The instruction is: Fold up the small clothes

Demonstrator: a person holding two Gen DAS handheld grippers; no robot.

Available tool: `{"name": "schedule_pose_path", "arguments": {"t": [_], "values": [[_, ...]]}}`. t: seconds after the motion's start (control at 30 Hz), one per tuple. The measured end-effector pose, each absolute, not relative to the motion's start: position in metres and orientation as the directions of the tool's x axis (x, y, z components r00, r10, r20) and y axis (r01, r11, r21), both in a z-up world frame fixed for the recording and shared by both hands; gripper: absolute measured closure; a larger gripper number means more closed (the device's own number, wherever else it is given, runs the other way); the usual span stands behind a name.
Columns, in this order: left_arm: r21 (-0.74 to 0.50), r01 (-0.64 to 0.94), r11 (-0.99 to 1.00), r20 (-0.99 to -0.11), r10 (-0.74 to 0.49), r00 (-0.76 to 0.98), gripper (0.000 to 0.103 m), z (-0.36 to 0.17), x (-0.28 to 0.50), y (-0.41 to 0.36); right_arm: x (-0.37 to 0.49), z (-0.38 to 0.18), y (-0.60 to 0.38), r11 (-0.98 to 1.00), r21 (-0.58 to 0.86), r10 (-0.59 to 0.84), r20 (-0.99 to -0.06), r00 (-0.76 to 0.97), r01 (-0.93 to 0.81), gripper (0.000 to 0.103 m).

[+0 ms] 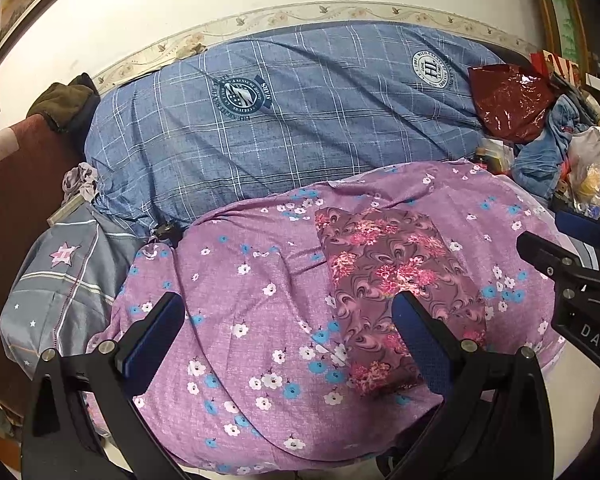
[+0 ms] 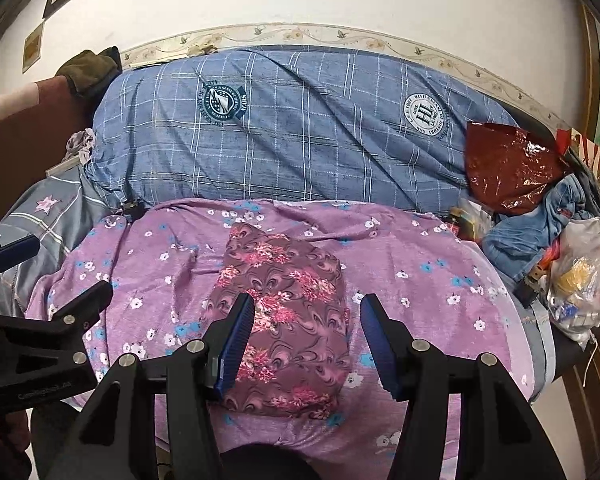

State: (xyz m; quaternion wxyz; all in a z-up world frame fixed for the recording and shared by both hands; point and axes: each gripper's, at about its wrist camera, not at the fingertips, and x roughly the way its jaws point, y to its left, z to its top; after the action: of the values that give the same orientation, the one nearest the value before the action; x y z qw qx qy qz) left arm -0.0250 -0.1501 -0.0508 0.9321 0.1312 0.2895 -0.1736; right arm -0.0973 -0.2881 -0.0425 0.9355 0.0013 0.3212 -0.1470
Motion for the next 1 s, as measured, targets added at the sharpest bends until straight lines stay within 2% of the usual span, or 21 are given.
{"name": "schedule_pose_path", "arguments": {"t": [0.33,0.7,1.0], "values": [[0.156,0.409,0.899,-0.596,-0.244,0.765,0.0,-0.055,-0.026,-0.159,-0.094,-0.057,-0.299,0.927,-0.181,-0.369,-0.611,0.701,0.33,0.046],[0.189,0.43,0.883,-0.6,-0.243,0.763,0.0,-0.058,-0.031,-0.182,-0.097,-0.072,-0.327,0.928,-0.133,-0.349,-0.641,0.684,0.349,0.045],[0.23,0.453,0.861,-0.634,-0.221,0.741,0.0,-0.077,-0.025,-0.211,-0.094,-0.112,-0.368,0.913,-0.098,-0.34,-0.72,0.605,0.397,0.045]]}}
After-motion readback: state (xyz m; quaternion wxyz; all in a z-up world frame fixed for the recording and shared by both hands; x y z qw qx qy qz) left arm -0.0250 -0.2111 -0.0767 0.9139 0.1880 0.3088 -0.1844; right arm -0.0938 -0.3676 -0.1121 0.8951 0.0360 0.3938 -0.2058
